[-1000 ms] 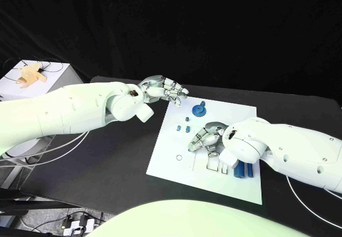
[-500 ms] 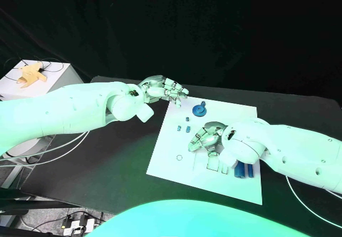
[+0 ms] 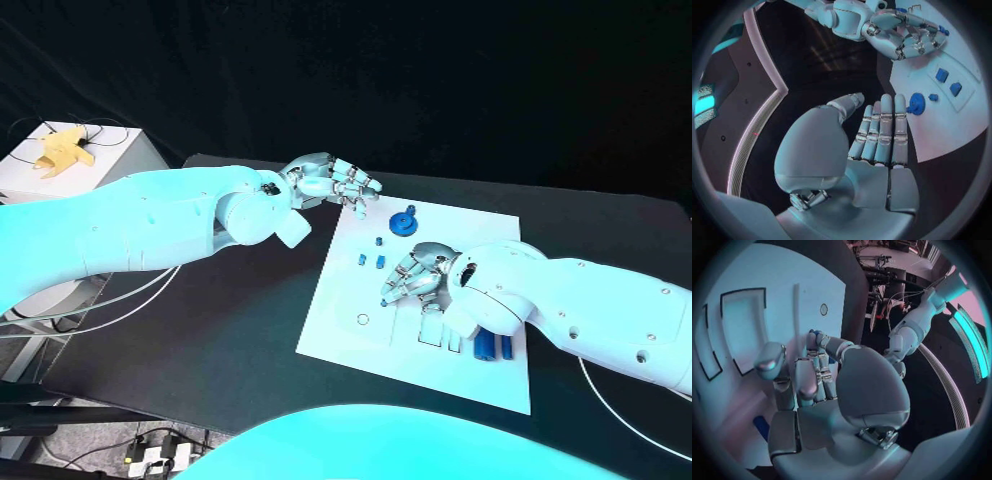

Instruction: Assemble the parts on the task board

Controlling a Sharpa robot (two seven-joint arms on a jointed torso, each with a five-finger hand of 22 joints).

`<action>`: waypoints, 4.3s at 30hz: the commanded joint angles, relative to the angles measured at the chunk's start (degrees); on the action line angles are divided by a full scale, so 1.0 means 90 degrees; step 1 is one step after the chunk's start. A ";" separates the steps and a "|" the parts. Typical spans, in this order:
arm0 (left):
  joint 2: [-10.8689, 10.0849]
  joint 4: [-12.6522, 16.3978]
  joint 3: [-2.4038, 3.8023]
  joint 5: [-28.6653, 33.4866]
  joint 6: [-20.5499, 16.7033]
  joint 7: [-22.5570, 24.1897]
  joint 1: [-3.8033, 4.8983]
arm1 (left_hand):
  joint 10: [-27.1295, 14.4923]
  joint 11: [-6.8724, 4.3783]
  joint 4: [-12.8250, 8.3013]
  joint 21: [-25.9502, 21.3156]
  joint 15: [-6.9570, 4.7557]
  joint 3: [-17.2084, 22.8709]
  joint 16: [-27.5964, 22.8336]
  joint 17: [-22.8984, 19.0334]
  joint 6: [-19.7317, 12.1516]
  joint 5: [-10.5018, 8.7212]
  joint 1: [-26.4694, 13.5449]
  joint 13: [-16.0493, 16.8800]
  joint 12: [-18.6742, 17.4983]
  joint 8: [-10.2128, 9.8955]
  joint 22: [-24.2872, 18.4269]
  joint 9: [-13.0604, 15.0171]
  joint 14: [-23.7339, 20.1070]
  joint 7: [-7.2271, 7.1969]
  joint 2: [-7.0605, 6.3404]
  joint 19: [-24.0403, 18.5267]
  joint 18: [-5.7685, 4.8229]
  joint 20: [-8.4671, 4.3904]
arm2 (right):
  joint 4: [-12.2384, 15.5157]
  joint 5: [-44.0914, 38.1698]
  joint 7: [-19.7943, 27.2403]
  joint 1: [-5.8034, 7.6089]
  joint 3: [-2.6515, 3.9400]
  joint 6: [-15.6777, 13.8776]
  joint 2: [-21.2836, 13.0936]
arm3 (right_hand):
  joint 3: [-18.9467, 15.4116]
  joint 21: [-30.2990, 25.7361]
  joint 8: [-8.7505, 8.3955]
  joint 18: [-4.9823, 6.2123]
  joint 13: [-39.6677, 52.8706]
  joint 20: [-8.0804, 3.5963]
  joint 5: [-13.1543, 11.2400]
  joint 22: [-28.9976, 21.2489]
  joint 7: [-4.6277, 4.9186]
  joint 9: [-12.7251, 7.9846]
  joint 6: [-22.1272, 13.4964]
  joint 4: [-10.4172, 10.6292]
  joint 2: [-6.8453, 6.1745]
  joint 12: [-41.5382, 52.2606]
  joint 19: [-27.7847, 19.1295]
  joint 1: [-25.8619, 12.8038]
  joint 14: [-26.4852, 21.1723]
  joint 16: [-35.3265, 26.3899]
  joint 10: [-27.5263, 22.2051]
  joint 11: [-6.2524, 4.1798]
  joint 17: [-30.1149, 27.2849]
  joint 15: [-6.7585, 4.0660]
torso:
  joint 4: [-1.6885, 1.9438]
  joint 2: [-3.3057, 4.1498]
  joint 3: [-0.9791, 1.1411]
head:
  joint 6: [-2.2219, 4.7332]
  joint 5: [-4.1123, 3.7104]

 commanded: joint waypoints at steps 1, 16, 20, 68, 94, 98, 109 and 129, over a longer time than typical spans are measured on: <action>0.0014 0.0011 0.0004 -0.0012 0.0117 0.0019 0.0004 | -0.0039 0.0010 0.0031 -0.0027 0.0044 0.0023 -0.0031 0.0006 -0.0016 0.0028 0.0033 0.0011 -0.0015 -0.0043 -0.0005 -0.0006 0.0011 0.0023 0.0022 0.0025 0.0070 0.0027 | -0.0009 -0.0454 0.0090 -0.0025 -0.0020 -0.0124 -0.0022 | 0.0002 0.0040 -0.0009 0.0005 0.0348 -0.0049 0.0029 0.0827 -0.0063 0.0013 0.0001 -0.0111 -0.0020 0.0475 0.0000 -0.0006 0.0021 0.0031 -0.0217 -0.0023 0.0030 -0.0045 | 0.0000 0.0001 0.0002 | 0.0000 -0.0004; 0.0018 0.0005 0.0003 -0.0013 0.0133 0.0005 0.0003 | -0.0039 0.0010 0.0031 -0.0027 0.0044 0.0023 -0.0031 0.0006 -0.0016 0.0028 0.0033 0.0011 -0.0015 -0.0043 -0.0005 -0.0006 0.0011 0.0023 0.0022 0.0025 0.0070 0.0027 | 0.0123 -0.0517 0.0241 -0.0047 -0.0020 -0.0084 -0.0098 | 0.0134 0.0058 -0.0002 0.0008 0.1134 -0.0078 0.0018 0.0824 -0.0076 0.0051 -0.0095 -0.0241 -0.0118 0.1659 -0.0022 -0.0154 0.0032 0.0039 -0.0770 -0.0064 0.0099 -0.0069 | 0.0002 -0.0001 -0.0001 | 0.0000 -0.0020; 0.0018 0.0004 0.0003 -0.0013 0.0132 0.0010 0.0003 | -0.0039 0.0010 0.0031 -0.0027 0.0044 0.0023 -0.0031 0.0006 -0.0016 0.0028 0.0033 0.0011 -0.0015 -0.0043 -0.0005 -0.0006 0.0011 0.0023 0.0022 0.0025 0.0070 0.0027 | 0.0207 -0.0578 0.0383 -0.0054 -0.0020 -0.0334 -0.0173 | 0.0136 0.0039 -0.0012 0.0011 0.1178 -0.0077 0.0048 0.0819 -0.0072 0.0050 -0.0126 -0.0240 -0.0141 0.1731 -0.0030 -0.0180 0.0030 0.0038 -0.0799 -0.0062 0.0099 -0.0068 | 0.0003 -0.0001 -0.0002 | 0.0000 -0.0027; 0.0014 -0.0045 -0.0062 0.0127 -0.0041 0.0499 -0.0144 | -0.0038 0.0012 0.0080 -0.0056 0.0053 -0.0024 -0.0027 0.0029 -0.0013 0.0008 -0.0030 0.0018 0.0000 -0.0039 -0.0016 -0.0008 0.0022 0.0022 -0.0016 0.0027 0.0066 0.0038 | 0.1155 -0.3519 0.3409 0.0442 0.0136 -0.1087 -0.2338 | -0.0361 0.0516 -0.0281 -0.0064 0.0186 0.0138 0.0727 0.0900 0.0118 0.0024 -0.0452 0.0088 -0.0760 0.0264 0.0111 -0.0444 0.0203 0.0207 -0.1228 0.0265 0.0421 0.0193 | -0.0121 -0.0119 0.0092 | 0.0000 -0.0595; -0.0017 -0.0030 -0.0057 0.0233 -0.0123 0.0786 -0.0182 | -0.0029 0.0000 0.0125 -0.0122 0.0048 -0.0079 -0.0010 0.0057 -0.0002 0.0006 -0.0082 0.0028 0.0023 -0.0026 -0.0060 -0.0005 0.0029 0.0006 -0.0072 0.0044 0.0074 0.0051 | 0.0811 -0.6386 0.1719 0.0107 0.0053 -0.0307 -0.1995 | -0.4077 -0.0534 -0.0725 0.0074 -0.0397 0.0262 0.0868 0.0716 -0.0102 -0.0184 -0.0612 0.2285 -0.0381 0.0489 -0.0150 0.1387 -0.0106 -0.0080 -0.1943 0.0369 -0.0135 0.0299 | -0.0110 -0.0108 0.0065 | 0.0000 -0.0730; -0.0019 -0.0029 -0.0056 0.0234 -0.0123 0.0773 -0.0183 | -0.0029 0.0000 0.0125 -0.0122 0.0048 -0.0079 -0.0010 0.0057 -0.0002 0.0006 -0.0082 0.0028 0.0023 -0.0026 -0.0060 -0.0005 0.0029 0.0006 -0.0072 0.0044 0.0074 0.0051 | 0.0760 -0.6334 0.1773 0.0054 0.0049 -0.0300 -0.1912 | -0.4068 -0.0437 -0.0671 0.0061 -0.0402 0.0242 0.1039 0.0740 -0.0075 -0.0166 -0.0491 0.2305 -0.0309 0.0577 -0.0099 0.1409 -0.0065 -0.0046 -0.1825 0.0335 -0.0089 0.0271 | -0.0110 -0.0106 0.0069 | 0.0000 -0.0728; -0.0027 -0.0028 -0.0056 0.0234 -0.0109 0.0731 -0.0183 | -0.0027 -0.0002 0.0125 -0.0127 0.0046 -0.0075 -0.0009 0.0060 0.0001 0.0009 -0.0074 0.0029 0.0027 -0.0024 -0.0064 -0.0005 0.0029 0.0005 -0.0067 0.0050 0.0076 0.0050 | 0.0626 -0.6032 0.2000 -0.0053 0.0044 -0.0510 -0.1748 | -0.3722 0.0140 -0.0595 -0.0026 -0.0500 0.0115 0.0998 0.0866 0.0041 -0.0196 -0.0126 0.2309 -0.0010 0.0569 0.0150 0.1549 0.0152 0.0099 -0.1101 0.0194 0.0174 0.0135 | -0.0110 -0.0110 0.0067 | 0.0000 -0.0729; -0.0034 -0.0028 -0.0056 0.0234 -0.0089 0.0659 -0.0183 | -0.0029 -0.0001 0.0134 -0.0138 0.0045 -0.0068 -0.0008 0.0066 0.0001 0.0013 -0.0068 0.0030 0.0030 -0.0023 -0.0072 -0.0005 0.0027 0.0007 -0.0049 0.0061 0.0077 0.0049 | 0.0476 -0.6091 0.1884 -0.0110 0.0032 -0.0516 -0.1620 | -0.2502 0.0274 -0.0610 -0.0048 -0.0543 0.0048 0.0690 0.0895 0.0019 -0.0274 0.0212 0.2283 -0.0172 -0.0109 0.0203 0.1748 0.0224 0.0069 -0.0430 0.0135 0.0224 0.0076 | -0.0116 -0.0112 0.0069 | 0.0000 -0.0689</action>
